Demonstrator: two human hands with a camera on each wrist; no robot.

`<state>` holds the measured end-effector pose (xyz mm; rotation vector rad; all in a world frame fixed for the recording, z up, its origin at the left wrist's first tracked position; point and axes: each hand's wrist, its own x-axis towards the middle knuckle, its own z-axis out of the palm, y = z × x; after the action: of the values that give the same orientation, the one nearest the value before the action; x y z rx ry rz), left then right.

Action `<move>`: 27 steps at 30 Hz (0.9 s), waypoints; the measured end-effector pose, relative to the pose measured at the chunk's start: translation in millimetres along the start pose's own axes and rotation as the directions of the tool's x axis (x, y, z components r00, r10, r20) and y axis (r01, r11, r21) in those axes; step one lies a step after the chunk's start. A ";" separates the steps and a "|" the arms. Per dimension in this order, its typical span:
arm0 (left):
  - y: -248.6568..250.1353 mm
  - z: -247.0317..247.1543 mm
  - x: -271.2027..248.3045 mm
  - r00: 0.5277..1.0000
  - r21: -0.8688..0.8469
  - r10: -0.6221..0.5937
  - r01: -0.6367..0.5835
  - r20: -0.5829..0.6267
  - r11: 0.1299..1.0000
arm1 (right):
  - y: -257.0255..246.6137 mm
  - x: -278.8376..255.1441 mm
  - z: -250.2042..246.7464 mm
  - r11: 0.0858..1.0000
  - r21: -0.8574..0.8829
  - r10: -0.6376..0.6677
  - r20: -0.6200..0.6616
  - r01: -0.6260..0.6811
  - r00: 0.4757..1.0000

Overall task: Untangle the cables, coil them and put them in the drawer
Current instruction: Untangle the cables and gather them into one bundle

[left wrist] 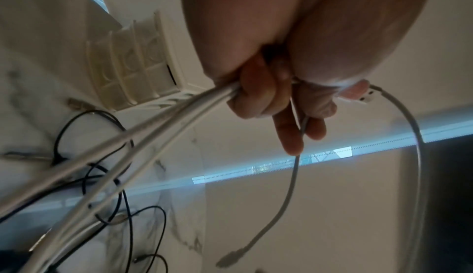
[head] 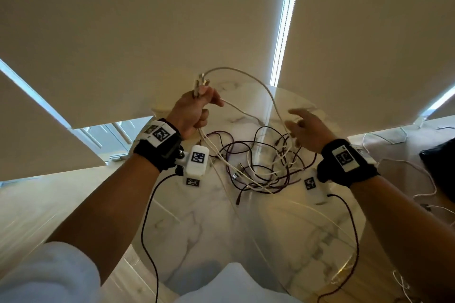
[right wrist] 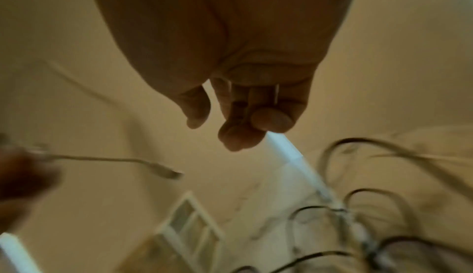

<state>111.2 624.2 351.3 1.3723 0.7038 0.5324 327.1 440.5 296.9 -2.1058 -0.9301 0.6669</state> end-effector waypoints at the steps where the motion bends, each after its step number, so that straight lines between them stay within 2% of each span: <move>1: 0.0 6.3 -0.8 1.000 0.016 -0.007 0.007 0.020 1.000 | -15.9 -5.7 5.1 0.996 0.048 -0.074 0.024 0.073 0.997; 3: -1.2 16.4 -2.2 0.998 0.015 -0.016 0.015 0.061 1.000 | -42.4 -16.3 9.0 0.980 0.085 -0.186 0.097 0.178 0.978; 4: -2.0 20.1 -2.6 0.997 0.012 -0.018 0.017 0.077 1.000 | -49.5 -19.5 8.7 0.978 0.081 -0.202 0.157 0.192 0.967; 6: -4.4 25.6 -2.9 0.995 0.015 -0.020 0.019 0.096 1.000 | -52.8 -25.7 6.2 0.986 0.049 -0.168 0.272 0.161 0.948; 8: -6.4 31.7 -2.8 0.993 0.039 -0.020 0.016 0.117 0.999 | -48.1 -28.8 2.9 0.985 0.031 -0.170 0.271 0.168 0.948; 10: -7.4 39.8 -3.7 0.989 0.098 -0.024 0.009 0.149 0.995 | -35.3 -27.2 -5.7 0.989 -0.017 -0.140 0.141 0.144 0.980; 12: -8.4 49.9 -5.4 0.985 0.154 -0.050 0.025 0.162 0.988 | -6.8 -18.9 -28.1 1.000 -0.014 -0.027 -0.101 0.026 0.995; 13: -9.0 55.7 -6.3 0.984 0.166 -0.069 0.042 0.164 0.985 | 9.9 -15.9 -43.5 0.997 0.044 0.074 -0.230 -0.065 0.970; 14: -9.4 61.4 -7.4 0.983 0.164 -0.086 0.059 0.163 0.985 | 26.3 -14.0 -60.1 0.983 0.096 0.179 -0.347 -0.154 0.921; 16: -10.2 73.9 -10.0 0.981 0.131 -0.103 0.082 0.163 0.988 | 56.2 -19.2 -90.8 0.935 0.136 0.349 -0.519 -0.328 0.780; 17: -10.2 81.2 -10.8 0.981 0.106 -0.102 0.085 0.167 0.991 | 63.5 -25.4 -101.2 0.921 0.166 0.380 -0.588 -0.354 0.714; 18: -10.2 88.8 -11.3 0.979 0.081 -0.097 0.084 0.177 0.993 | 66.0 -31.1 -105.0 0.929 0.210 0.367 -0.626 -0.305 0.688; 19: -10.3 97.6 -11.7 0.978 0.059 -0.089 0.079 0.191 0.995 | 61.6 -39.2 -104.3 0.953 0.246 0.295 -0.632 -0.176 0.716; 20: -9.9 108.2 -12.6 0.975 0.038 -0.078 0.071 0.207 0.997 | 51.9 -49.2 -97.4 0.961 0.277 0.183 -0.589 -0.016 0.787; 21: -9.2 120.1 -13.6 0.973 0.017 -0.062 0.060 0.224 0.998 | 39.5 -61.8 -87.1 0.950 0.299 0.061 -0.476 0.096 0.877; 22: -7.6 133.0 -15.3 0.969 -0.008 -0.041 0.044 0.242 0.999 | 25.6 -74.5 -73.4 0.952 0.269 -0.061 -0.298 0.145 0.953; 23: -5.1 146.9 -17.7 0.966 -0.028 -0.017 0.025 0.258 0.999 | 14.5 -84.3 -58.3 0.970 0.184 -0.146 -0.090 0.160 0.985; 24: -2.0 160.0 -20.7 0.962 -0.041 0.005 0.006 0.272 0.999 | 5.7 -91.9 -42.6 0.982 0.077 -0.179 0.103 0.171 0.979; 25: 1.7 172.3 -24.4 0.958 -0.047 0.023 -0.009 0.286 0.999 | 1.6 -95.4 -25.8 0.977 -0.040 -0.197 0.223 0.211 0.955; 27: 8.4 191.4 -31.1 0.947 -0.056 0.053 -0.037 0.316 0.998 | 4.6 -92.0 -3.3 0.952 -0.202 -0.177 0.251 0.230 0.952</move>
<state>228.4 471.2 374.0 1.3904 0.3950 0.3495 275.6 365.2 310.1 -2.1189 -1.3939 0.7354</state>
